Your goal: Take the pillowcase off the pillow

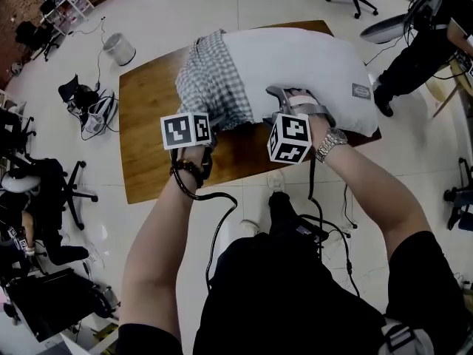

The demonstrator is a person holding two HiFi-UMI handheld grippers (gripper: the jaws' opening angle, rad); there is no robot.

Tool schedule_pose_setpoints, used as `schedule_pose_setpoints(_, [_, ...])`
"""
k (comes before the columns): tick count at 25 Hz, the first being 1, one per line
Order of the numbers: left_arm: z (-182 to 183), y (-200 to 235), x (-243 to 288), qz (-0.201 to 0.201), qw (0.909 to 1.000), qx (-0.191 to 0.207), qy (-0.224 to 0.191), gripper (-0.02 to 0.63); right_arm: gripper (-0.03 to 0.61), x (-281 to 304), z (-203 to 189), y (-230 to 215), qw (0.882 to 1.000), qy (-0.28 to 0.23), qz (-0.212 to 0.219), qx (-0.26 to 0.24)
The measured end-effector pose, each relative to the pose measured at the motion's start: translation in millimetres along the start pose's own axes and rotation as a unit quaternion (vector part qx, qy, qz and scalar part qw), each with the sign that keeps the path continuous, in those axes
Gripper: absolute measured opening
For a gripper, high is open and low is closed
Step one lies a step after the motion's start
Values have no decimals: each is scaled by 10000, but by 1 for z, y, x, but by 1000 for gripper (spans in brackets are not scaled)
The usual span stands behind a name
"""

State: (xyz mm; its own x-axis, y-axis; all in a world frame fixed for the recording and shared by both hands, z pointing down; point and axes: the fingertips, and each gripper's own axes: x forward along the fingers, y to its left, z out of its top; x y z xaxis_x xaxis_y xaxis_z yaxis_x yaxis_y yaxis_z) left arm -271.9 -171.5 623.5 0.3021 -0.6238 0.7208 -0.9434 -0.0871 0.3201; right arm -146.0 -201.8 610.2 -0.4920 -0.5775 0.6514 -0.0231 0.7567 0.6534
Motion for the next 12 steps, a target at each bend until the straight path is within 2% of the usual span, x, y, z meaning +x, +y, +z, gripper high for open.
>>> schedule_pose_setpoints(4, [-2, 9, 13, 118, 9996, -246, 43, 351, 336, 19, -3, 2, 9983, 236, -303, -429])
schedule_pose_setpoints(6, [0, 17, 23, 264, 9991, -318, 57, 319, 321, 30, -9, -3, 9966, 308, -494, -591])
schedule_pose_setpoints(9, [-8, 25, 29, 471, 9985, -250, 107, 240, 157, 31, -17, -4, 9945, 340, -758, -637])
schedule_pose_setpoints(12, [-14, 26, 18, 578, 9982, -38, 118, 133, 56, 17, -22, -2, 9939, 265, -897, -576])
